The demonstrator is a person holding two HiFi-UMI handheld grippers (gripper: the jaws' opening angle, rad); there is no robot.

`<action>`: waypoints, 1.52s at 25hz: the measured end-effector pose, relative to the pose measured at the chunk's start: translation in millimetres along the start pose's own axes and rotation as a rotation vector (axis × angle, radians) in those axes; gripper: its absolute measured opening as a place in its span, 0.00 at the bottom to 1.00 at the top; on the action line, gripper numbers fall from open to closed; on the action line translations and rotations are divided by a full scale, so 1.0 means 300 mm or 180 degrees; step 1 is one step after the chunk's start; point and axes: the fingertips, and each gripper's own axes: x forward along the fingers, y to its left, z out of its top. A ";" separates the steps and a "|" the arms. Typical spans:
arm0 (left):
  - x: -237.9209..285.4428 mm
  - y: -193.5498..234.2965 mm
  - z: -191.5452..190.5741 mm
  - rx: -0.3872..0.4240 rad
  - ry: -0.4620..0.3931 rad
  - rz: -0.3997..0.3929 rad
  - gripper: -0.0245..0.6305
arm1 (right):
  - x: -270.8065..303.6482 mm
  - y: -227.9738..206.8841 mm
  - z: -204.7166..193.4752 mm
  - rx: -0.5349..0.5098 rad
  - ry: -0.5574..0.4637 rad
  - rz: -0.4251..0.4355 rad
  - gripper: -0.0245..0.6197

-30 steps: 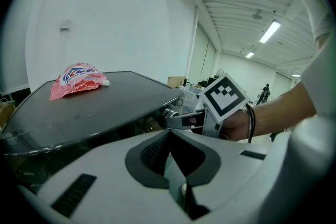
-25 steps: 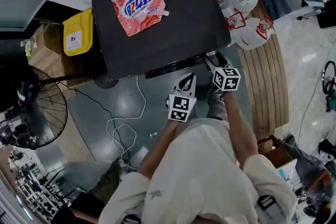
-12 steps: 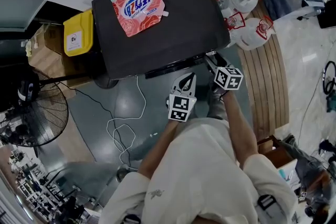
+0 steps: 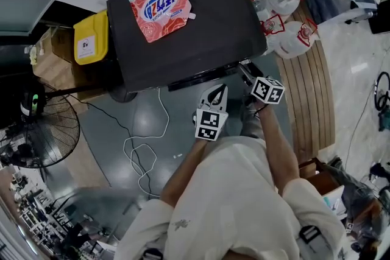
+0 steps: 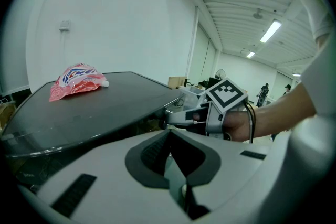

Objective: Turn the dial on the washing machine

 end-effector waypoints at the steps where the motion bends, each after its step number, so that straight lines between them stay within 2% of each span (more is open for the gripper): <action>1: 0.001 0.001 0.000 0.0000 -0.0002 0.0000 0.06 | 0.001 -0.001 -0.001 0.0036 -0.0006 0.0012 0.47; 12: 0.005 0.002 0.005 -0.0003 0.0000 0.0003 0.06 | 0.003 0.011 -0.003 0.0401 -0.0041 0.0157 0.47; 23: 0.012 -0.001 0.005 0.0012 0.0005 -0.0002 0.06 | 0.001 0.006 -0.008 0.0467 -0.0046 0.0184 0.47; 27: 0.013 -0.002 0.007 0.0007 0.0016 -0.0007 0.06 | -0.003 -0.030 -0.010 0.0431 -0.0063 0.0076 0.47; 31: 0.013 -0.003 0.007 0.0011 0.0024 -0.0012 0.06 | -0.001 0.017 -0.001 0.0555 -0.0068 0.0227 0.47; 38: 0.012 0.000 0.006 0.0026 0.0029 -0.0021 0.06 | -0.002 0.017 -0.002 0.0686 -0.0106 0.0263 0.47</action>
